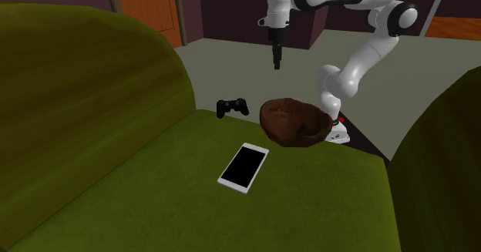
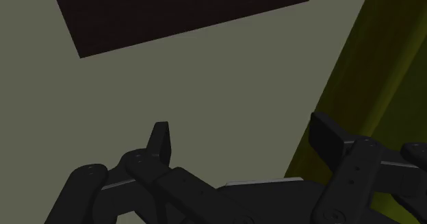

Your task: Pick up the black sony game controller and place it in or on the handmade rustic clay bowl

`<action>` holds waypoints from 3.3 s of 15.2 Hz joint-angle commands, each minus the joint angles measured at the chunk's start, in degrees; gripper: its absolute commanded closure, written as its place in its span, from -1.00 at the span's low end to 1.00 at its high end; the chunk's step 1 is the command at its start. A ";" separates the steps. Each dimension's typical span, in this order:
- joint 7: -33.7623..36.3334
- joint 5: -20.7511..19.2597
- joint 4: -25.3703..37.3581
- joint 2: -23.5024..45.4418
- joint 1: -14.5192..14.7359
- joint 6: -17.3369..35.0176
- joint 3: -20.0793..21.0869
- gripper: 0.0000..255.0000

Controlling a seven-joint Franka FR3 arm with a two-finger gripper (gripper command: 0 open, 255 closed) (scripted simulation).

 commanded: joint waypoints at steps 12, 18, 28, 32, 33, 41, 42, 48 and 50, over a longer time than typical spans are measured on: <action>5.63 2.46 11.36 18.89 4.09 9.90 8.58 -1.00; 9.15 1.05 20.64 30.05 5.73 12.87 12.87 -1.00; 14.16 -3.72 34.11 45.09 8.47 15.06 17.38 -1.00; 14.22 -3.80 31.30 45.32 8.45 18.09 17.35 -1.00; 14.24 -3.84 30.64 45.41 8.45 18.84 17.35 -1.00; 14.26 -3.86 30.27 45.46 8.45 19.26 17.34 -1.00; 14.26 -3.86 30.27 45.46 8.45 19.26 17.34 1.00; 14.25 -3.86 30.27 45.47 8.45 19.26 17.34 1.00; 14.25 -3.86 30.27 45.47 8.45 19.26 17.34 1.00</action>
